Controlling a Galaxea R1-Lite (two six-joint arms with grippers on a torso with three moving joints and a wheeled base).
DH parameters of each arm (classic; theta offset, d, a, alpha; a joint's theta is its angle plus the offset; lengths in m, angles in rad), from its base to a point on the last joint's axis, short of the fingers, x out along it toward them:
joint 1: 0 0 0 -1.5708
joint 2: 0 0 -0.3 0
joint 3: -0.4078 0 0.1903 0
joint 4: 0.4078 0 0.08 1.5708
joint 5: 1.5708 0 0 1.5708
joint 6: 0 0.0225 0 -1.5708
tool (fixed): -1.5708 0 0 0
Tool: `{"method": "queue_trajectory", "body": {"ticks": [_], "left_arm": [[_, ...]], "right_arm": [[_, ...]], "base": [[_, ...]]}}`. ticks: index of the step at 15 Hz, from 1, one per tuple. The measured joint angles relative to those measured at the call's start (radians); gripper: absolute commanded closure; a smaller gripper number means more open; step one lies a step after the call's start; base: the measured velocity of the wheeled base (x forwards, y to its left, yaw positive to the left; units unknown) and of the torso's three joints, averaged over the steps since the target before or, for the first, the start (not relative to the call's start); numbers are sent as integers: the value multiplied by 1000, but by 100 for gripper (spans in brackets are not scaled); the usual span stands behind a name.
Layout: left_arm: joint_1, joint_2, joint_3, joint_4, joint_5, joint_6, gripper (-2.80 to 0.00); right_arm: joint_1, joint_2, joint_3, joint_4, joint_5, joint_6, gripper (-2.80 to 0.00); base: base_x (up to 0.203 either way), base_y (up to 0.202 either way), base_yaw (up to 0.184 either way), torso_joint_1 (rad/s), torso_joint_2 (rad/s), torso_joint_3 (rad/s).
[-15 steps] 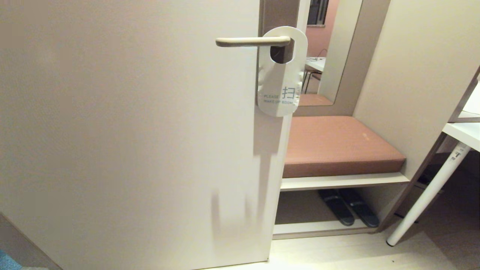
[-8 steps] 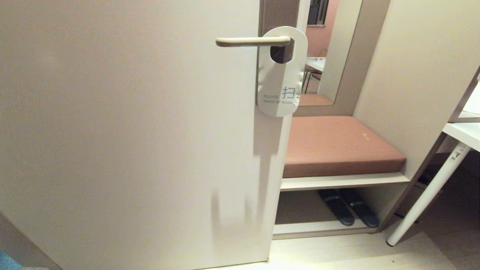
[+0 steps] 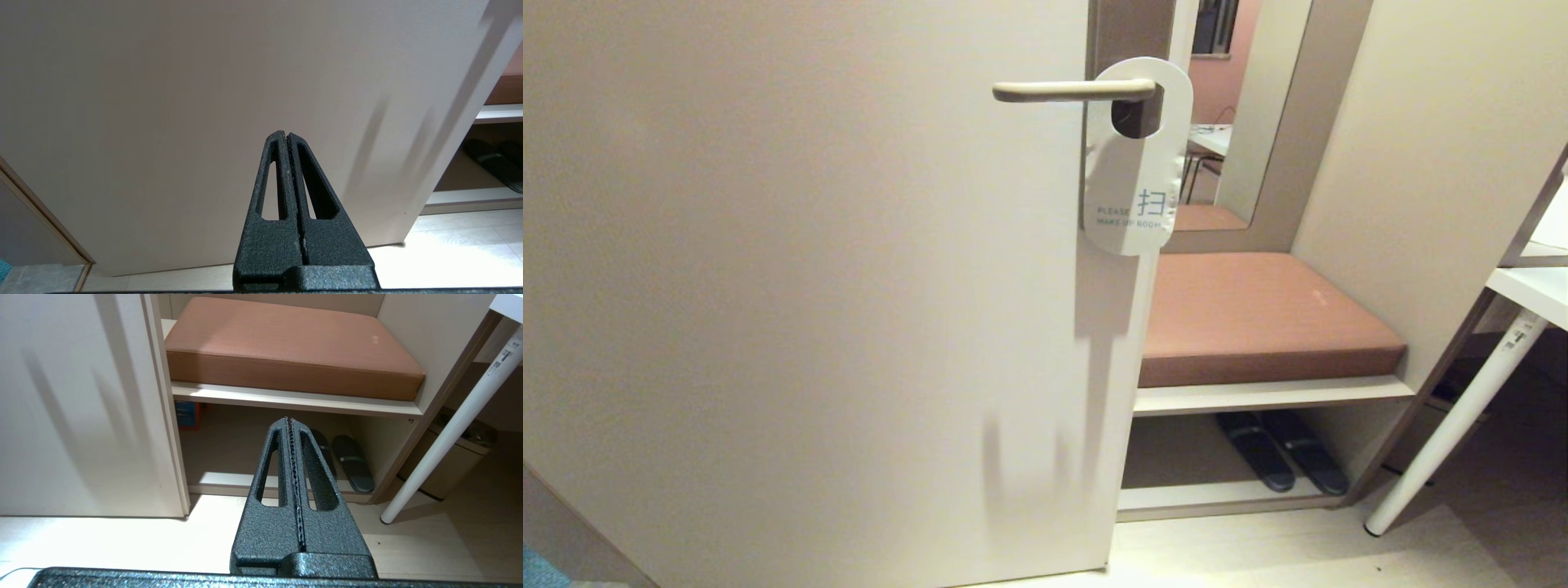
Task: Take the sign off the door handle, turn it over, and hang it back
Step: Take down the sign
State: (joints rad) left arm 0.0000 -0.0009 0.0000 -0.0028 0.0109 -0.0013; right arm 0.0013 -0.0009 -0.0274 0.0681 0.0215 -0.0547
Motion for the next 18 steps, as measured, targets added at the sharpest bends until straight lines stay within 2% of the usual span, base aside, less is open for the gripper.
{"method": "queue_trajectory", "body": {"ticks": [5,8,10,14,18], "left_arm": [[0,0,0,0,0,0,0],[0,0,0,0,0,0,0],[0,0,0,0,0,0,0],[0,0,0,0,0,0,0],[0,0,0,0,0,0,0]], "right_arm": [[0,0,-15,4,3,-2,0],[0,7,-70,19,61,-1,0],[0,50,-114,21,69,0,0],[1,261,-269,-29,57,24,0],[1,548,-490,-105,-18,60,0]], "base": [[0,0,0,0,0,0],[0,0,0,0,0,0],[0,0,0,0,0,0],[0,0,0,0,0,0],[0,0,0,0,0,0]]}}
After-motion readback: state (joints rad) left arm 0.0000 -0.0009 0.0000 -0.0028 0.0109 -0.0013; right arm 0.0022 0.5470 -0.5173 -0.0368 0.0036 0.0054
